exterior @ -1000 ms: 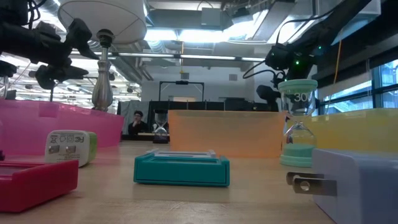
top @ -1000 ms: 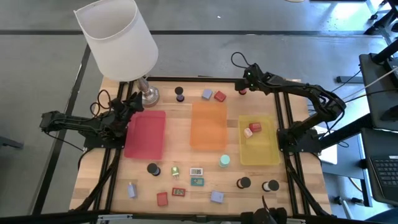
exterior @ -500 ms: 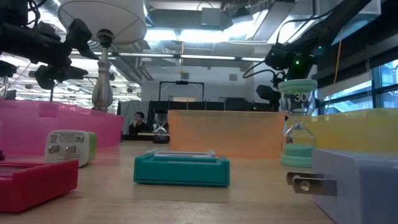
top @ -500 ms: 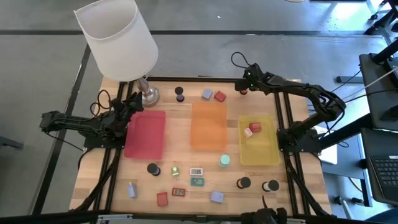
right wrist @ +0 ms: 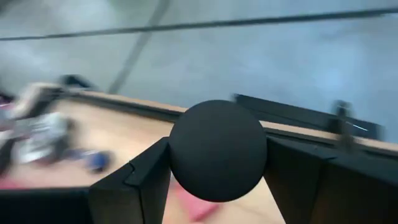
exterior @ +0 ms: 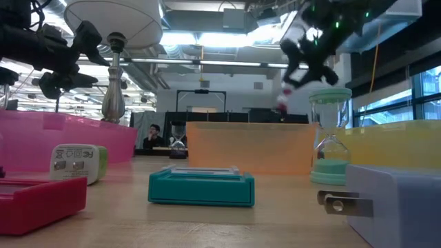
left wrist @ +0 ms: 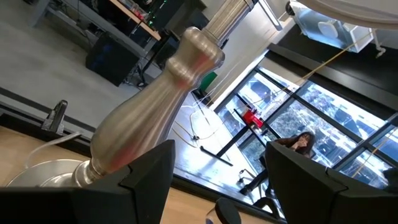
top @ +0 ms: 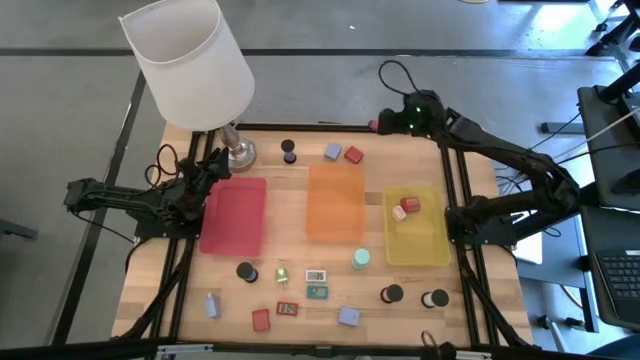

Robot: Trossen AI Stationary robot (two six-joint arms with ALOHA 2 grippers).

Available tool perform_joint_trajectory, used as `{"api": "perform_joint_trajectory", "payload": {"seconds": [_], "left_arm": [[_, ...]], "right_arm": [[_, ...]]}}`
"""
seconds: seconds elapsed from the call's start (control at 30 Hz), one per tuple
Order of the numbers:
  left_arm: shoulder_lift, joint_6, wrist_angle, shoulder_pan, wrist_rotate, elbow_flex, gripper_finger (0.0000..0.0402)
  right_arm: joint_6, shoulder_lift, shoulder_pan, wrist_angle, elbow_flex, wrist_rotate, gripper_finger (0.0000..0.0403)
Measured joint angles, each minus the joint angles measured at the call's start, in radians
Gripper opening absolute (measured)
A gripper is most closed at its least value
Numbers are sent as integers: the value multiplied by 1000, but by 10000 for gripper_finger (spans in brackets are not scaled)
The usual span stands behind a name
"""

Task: Pick & Place Office items
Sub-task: Put the red hourglass into the orange bin

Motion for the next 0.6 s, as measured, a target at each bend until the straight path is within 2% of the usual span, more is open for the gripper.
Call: {"api": "perform_joint_trajectory", "payload": {"seconds": [0.33, 0.6], "left_arm": [[0, 0, 0, 0, -1, 0, 246], [0, 1, 0, 0, -2, 0, 246]], "right_arm": [[35, 6, 289, -7, 23, 0, 214], [37, 78, 417, -18, 23, 0, 214]]}}
